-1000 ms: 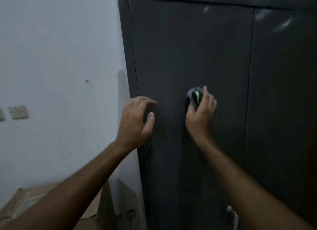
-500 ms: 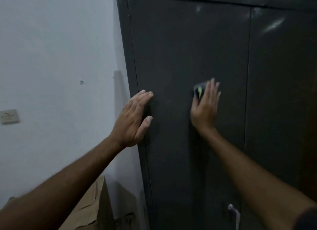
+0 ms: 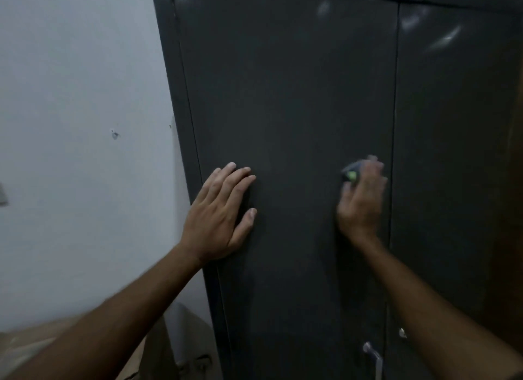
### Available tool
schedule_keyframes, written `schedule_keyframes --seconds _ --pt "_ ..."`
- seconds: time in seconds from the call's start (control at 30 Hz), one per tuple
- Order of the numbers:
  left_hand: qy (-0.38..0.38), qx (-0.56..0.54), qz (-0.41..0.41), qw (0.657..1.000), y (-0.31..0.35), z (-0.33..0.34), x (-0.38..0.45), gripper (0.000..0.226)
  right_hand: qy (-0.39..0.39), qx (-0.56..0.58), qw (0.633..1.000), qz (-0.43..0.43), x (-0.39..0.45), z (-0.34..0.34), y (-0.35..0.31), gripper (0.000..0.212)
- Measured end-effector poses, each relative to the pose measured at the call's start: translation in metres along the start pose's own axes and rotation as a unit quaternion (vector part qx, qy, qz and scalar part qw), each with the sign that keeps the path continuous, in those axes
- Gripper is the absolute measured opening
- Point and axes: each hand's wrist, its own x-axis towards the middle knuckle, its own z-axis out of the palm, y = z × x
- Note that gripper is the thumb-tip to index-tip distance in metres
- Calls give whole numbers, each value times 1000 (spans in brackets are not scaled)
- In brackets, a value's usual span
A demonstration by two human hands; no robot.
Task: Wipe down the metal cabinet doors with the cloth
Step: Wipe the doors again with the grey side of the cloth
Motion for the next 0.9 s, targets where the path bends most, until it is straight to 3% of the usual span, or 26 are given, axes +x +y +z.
schedule_keyframes --seconds 0.1,0.17,0.2,0.27,0.33,0.37,0.4,0.43,0.5,0.57,0.63,0.67,0.73,0.8,0.87,0.9 --pt "1 54 11 998 1 4 0 63 32 33 963 264 -12 -8 36 62" --pt "1 76 13 997 1 6 -1 64 34 24 963 265 -46 -5 16 61" --pt "-2 87 11 996 1 7 0 64 9 21 978 209 -65 -3 2 63" --pt "-2 100 10 995 1 6 1 64 -88 19 996 4 -89 -1 -16 67" --pt "9 106 13 994 1 7 0 63 -137 6 959 -246 -60 -4 -12 64" --pt "14 111 14 994 1 7 -1 63 -128 -5 938 -323 -30 -6 -5 61" --pt "15 117 13 993 1 8 -1 63 -104 -19 934 -341 -1 -7 6 59" --pt "13 124 13 992 2 9 -1 63 -75 -25 955 -286 23 -8 23 58" --pt "9 139 9 990 2 10 0 64 -24 -17 999 -14 40 -11 66 61" --pt "9 161 7 987 3 12 1 64 -10 -1 969 246 9 -17 98 64" --pt "5 180 5 984 4 13 1 65 -24 26 944 328 -41 -18 88 64" --pt "5 188 4 982 4 14 1 66 -34 29 952 304 -62 -15 71 65" --pt "5 199 5 980 4 14 1 65 -64 29 982 176 -84 -7 26 69" --pt "4 202 7 979 4 15 1 64 -121 31 990 -71 -89 1 -18 71" --pt "2 203 5 979 3 14 0 64 -151 39 931 -330 -69 4 -35 69" --pt "-1 202 6 979 2 15 -1 65 -153 39 902 -402 -51 2 -31 69"
